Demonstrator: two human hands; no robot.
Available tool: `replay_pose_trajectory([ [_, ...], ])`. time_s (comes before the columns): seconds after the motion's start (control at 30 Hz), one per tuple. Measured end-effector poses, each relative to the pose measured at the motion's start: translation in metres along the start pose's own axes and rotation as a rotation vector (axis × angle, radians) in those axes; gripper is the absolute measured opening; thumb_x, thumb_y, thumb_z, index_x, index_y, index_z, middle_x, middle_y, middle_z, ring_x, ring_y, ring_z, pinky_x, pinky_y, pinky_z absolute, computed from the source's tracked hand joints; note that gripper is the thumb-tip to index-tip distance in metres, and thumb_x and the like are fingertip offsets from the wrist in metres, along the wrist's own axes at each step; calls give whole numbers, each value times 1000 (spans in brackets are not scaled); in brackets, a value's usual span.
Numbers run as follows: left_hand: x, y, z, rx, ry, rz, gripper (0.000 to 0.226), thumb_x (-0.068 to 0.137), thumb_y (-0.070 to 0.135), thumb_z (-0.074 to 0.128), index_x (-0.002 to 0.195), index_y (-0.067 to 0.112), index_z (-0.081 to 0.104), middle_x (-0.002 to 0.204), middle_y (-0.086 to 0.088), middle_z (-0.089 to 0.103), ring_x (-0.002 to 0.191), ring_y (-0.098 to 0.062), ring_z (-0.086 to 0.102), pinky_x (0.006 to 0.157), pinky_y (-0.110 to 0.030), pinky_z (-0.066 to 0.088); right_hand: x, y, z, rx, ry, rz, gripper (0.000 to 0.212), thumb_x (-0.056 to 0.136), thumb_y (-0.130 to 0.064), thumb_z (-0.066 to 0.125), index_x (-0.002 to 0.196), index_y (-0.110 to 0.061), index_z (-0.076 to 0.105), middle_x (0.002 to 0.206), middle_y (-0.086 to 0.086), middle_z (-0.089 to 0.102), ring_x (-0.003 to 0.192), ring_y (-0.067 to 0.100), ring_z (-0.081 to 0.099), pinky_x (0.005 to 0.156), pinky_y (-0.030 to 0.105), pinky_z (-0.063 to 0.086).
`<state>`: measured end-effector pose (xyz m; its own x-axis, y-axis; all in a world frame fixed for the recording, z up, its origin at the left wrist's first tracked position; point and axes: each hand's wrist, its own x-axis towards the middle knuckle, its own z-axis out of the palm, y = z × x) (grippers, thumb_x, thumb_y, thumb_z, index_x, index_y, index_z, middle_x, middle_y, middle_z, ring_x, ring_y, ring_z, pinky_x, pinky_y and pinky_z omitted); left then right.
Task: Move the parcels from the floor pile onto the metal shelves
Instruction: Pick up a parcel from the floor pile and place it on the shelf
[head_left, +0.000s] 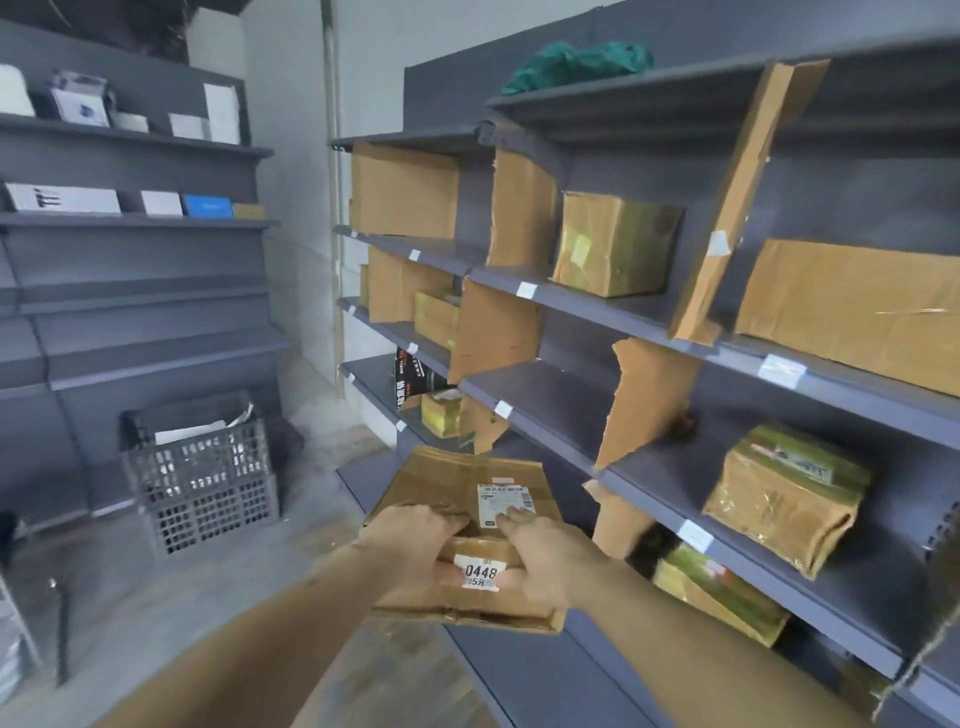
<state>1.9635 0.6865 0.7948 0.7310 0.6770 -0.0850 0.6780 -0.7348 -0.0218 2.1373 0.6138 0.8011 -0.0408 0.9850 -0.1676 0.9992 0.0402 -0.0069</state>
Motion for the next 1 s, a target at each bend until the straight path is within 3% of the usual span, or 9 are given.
replay_pose_trajectory([
  [0.17,42,-25,11,-13,-32,-29,64,84,61,58,141,34,44,135,6,59,121,-23,56,97,-37,47,45,15,3,11,-32,-17,74,96,-38,57,156,-14,19,163,5,16,148,21,19,117,39,27],
  [0.37,93,-61,25,-48,-64,35,62,84,58,61,140,37,44,132,9,60,119,-20,57,96,-37,49,92,21,5,14,-64,32,68,94,-36,58,151,-12,30,156,7,31,142,25,31,112,43,34],
  [0.57,137,-118,34,-31,-123,128,52,85,56,60,129,29,54,120,2,65,110,-21,60,89,-35,49,145,3,4,51,-82,128,60,95,-26,55,149,-11,34,153,7,37,138,25,36,109,39,36],
  [0.73,150,-203,30,-33,-107,162,49,86,55,59,125,26,56,118,0,66,108,-21,61,84,-33,46,216,-44,-13,85,-69,131,66,99,-23,53,154,-8,22,161,7,22,147,25,21,114,30,20],
  [0.87,154,-292,18,-38,-76,153,50,85,55,59,128,32,53,120,3,65,110,-21,60,85,-34,46,296,-88,-23,61,-62,113,69,97,-31,55,154,-10,23,160,7,24,146,25,23,116,43,28],
  [1.0,165,-373,16,-53,-63,77,52,82,58,58,129,36,52,119,4,65,108,-21,61,87,-35,50,374,-123,-39,31,-40,58,70,96,-34,57,152,-8,26,157,11,28,144,26,27,114,46,31],
])
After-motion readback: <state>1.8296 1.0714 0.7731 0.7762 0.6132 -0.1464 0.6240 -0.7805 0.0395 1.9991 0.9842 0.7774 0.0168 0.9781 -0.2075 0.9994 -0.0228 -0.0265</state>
